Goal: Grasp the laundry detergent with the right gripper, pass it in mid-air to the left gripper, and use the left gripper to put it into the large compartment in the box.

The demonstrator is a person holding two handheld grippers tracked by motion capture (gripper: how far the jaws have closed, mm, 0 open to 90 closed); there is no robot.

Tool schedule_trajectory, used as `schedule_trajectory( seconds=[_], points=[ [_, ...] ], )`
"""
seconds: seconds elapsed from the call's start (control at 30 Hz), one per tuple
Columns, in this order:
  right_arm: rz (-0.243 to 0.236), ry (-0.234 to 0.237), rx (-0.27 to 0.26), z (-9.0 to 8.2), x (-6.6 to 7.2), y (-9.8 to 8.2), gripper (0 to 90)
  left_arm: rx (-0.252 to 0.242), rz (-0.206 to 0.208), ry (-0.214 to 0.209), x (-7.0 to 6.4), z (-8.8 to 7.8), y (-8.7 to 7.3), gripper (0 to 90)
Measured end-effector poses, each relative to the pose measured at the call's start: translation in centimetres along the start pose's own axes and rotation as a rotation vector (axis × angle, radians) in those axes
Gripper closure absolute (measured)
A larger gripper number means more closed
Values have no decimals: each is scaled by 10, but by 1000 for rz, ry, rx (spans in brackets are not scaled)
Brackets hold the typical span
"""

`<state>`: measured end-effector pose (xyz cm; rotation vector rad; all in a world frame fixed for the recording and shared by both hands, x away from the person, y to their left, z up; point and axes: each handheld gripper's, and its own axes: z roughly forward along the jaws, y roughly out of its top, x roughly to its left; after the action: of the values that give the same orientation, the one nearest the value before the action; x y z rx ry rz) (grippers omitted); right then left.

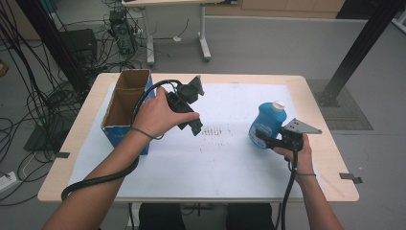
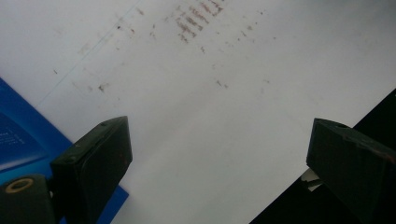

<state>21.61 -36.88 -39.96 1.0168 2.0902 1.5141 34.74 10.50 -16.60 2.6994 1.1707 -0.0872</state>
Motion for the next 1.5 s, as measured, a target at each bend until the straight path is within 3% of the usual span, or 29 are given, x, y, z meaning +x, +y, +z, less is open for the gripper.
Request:
schedule_trajectory(
  seconds=[0.3, 0.4, 0.5, 0.53, 0.8, 0.93, 1.5],
  points=[
    [30, 101, 4, -2, -6, 12, 423, -2, 46, -17, -2, -5, -4, 71],
    [19, 149, 13, 0, -9, 17, 422, -13, 83, -23, -4, -8, -7, 72],
    [18, 176, 12, 1, -10, 18, 422, -10, 91, -32, -4, -9, -7, 72],
    [12, 197, 11, 2, -12, 19, 422, -12, 120, -39, -5, -11, -8, 75],
    [2, 284, 11, 9, -15, 24, 422, -18, 177, -56, -8, -17, -11, 74],
    [-26, 337, 17, 14, -14, 31, 422, -16, 220, -66, -10, -20, -11, 75],
    [-97, 452, 52, 27, -8, 49, 420, -57, 397, -157, -7, -32, -17, 80]
  ],
)
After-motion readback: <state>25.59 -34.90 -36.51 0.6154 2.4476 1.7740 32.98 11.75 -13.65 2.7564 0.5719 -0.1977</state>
